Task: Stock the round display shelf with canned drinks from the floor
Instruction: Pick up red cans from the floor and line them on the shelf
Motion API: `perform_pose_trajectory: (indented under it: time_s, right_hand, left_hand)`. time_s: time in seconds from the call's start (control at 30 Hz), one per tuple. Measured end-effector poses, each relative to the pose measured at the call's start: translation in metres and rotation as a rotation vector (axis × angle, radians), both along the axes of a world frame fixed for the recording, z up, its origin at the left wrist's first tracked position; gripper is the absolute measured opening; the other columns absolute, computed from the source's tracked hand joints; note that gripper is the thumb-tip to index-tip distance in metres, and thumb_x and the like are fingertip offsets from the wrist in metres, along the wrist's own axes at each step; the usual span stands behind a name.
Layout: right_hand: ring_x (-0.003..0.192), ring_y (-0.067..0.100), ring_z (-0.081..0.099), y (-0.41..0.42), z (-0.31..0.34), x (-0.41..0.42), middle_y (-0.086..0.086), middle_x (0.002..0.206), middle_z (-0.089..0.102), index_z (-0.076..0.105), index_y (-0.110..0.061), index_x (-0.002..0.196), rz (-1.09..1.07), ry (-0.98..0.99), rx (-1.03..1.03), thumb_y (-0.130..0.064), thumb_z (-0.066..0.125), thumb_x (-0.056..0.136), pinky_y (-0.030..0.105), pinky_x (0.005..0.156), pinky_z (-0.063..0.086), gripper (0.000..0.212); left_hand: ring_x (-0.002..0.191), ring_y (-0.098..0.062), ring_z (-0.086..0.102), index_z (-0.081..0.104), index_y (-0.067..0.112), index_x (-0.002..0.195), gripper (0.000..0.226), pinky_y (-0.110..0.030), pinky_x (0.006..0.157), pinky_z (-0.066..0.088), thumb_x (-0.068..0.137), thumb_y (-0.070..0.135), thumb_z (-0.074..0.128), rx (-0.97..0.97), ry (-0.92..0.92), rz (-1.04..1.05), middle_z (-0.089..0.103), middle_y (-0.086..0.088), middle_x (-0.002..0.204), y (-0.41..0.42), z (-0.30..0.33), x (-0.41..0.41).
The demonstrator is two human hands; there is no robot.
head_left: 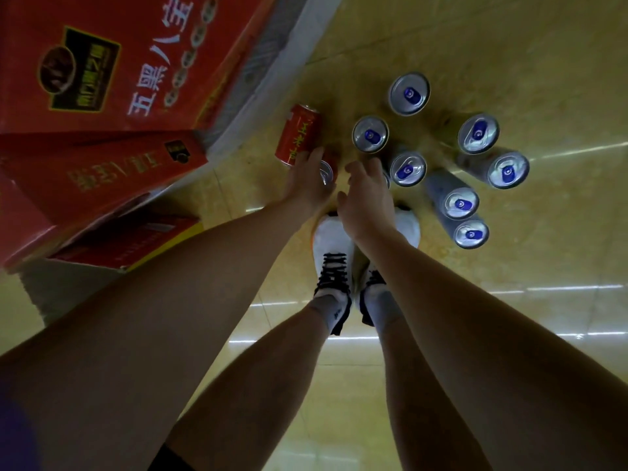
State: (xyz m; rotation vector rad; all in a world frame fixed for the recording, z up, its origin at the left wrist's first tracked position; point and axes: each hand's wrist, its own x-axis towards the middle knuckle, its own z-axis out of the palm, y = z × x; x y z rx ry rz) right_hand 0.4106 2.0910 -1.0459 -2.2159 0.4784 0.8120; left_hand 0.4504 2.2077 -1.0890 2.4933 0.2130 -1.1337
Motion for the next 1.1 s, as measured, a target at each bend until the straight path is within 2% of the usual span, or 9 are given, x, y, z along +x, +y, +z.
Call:
perform_pose_trajectory:
  time_s: [0.2,0.3,0.4,0.5,0.6,0.77,0.87,0.97,1.1]
  right_hand:
    - [0.118,0.031,0.049,-0.001,0.011,0.001,0.012,0.130,0.043,0.051,-0.010,0.130,0.040,0.046,-0.007,0.000,0.060,0.084,0.038,0.089,0.047,0.048]
    - [0.121,0.033,0.049,-0.008,0.032,0.001,0.012,0.136,0.042,0.051,-0.012,0.132,0.070,0.083,0.007,0.001,0.062,0.080,0.038,0.091,0.047,0.055]
    - [0.126,0.031,0.048,-0.015,0.066,0.004,0.009,0.143,0.038,0.047,-0.016,0.139,0.094,0.129,0.022,-0.003,0.065,0.082,0.037,0.092,0.046,0.061]
    - [0.126,0.031,0.048,-0.020,0.110,0.010,0.009,0.144,0.039,0.046,-0.016,0.140,0.101,0.121,0.031,-0.007,0.068,0.083,0.036,0.094,0.045,0.062]
    - [0.124,0.031,0.050,-0.020,0.160,0.018,0.010,0.140,0.043,0.048,-0.016,0.138,0.110,0.076,0.053,-0.008,0.069,0.082,0.037,0.093,0.047,0.061]
    - [0.121,0.032,0.051,-0.023,0.236,0.037,0.012,0.136,0.047,0.051,-0.013,0.133,0.085,-0.009,0.071,-0.012,0.072,0.080,0.039,0.091,0.047,0.057]
    - [0.114,0.033,0.055,-0.030,0.276,0.038,0.012,0.128,0.050,0.054,-0.012,0.127,0.070,-0.052,0.061,-0.011,0.073,0.078,0.037,0.086,0.047,0.053]
    - [0.108,0.034,0.056,-0.041,0.321,0.036,0.013,0.122,0.052,0.053,-0.011,0.122,0.072,-0.085,0.076,-0.012,0.071,0.076,0.037,0.081,0.048,0.049]
    - [0.103,0.035,0.058,-0.065,0.395,0.036,0.013,0.119,0.053,0.053,-0.011,0.123,0.082,-0.144,0.100,-0.036,0.079,0.074,0.040,0.082,0.050,0.060]
  left_hand:
    - [0.121,-0.028,0.051,0.054,0.013,0.133,0.070,-0.027,0.091,0.041,0.069,0.015,0.083,0.011,0.027,0.090,0.052,-0.013,0.133,0.003,0.019,-0.002]
    - [0.111,-0.026,0.058,0.061,0.012,0.124,0.062,-0.025,0.080,0.043,0.066,0.011,0.084,-0.020,0.006,0.145,0.059,-0.012,0.123,0.007,0.057,0.000]
    - [0.103,-0.026,0.060,0.060,0.016,0.124,0.065,-0.026,0.070,0.044,0.064,0.019,0.084,-0.014,0.027,0.167,0.058,-0.011,0.119,0.014,0.101,0.007]
    - [0.098,-0.026,0.061,0.061,0.023,0.116,0.066,-0.025,0.069,0.041,0.056,0.031,0.086,-0.002,0.054,0.152,0.059,-0.009,0.114,0.017,0.147,0.018]
    - [0.091,-0.026,0.063,0.059,0.026,0.106,0.060,-0.031,0.070,0.050,0.054,0.043,0.084,0.001,0.042,0.160,0.060,-0.007,0.107,0.011,0.204,0.033]
    - [0.092,-0.023,0.064,0.058,0.027,0.113,0.070,-0.030,0.073,0.051,0.053,0.058,0.075,-0.056,0.006,0.164,0.063,-0.004,0.105,-0.011,0.292,0.048]
    - [0.091,-0.018,0.066,0.060,0.025,0.115,0.065,-0.033,0.074,0.057,0.057,0.045,0.083,-0.105,0.009,0.266,0.064,-0.001,0.107,-0.023,0.343,0.052]
    - [0.075,-0.022,0.071,0.064,0.014,0.113,0.056,-0.041,0.058,0.061,0.063,0.028,0.086,-0.169,0.070,0.441,0.069,-0.007,0.100,-0.035,0.399,0.053]
    - [0.076,-0.029,0.071,0.067,0.006,0.110,0.048,-0.047,0.063,0.061,0.068,0.020,0.085,-0.227,0.103,0.454,0.069,-0.014,0.100,-0.053,0.489,0.049]
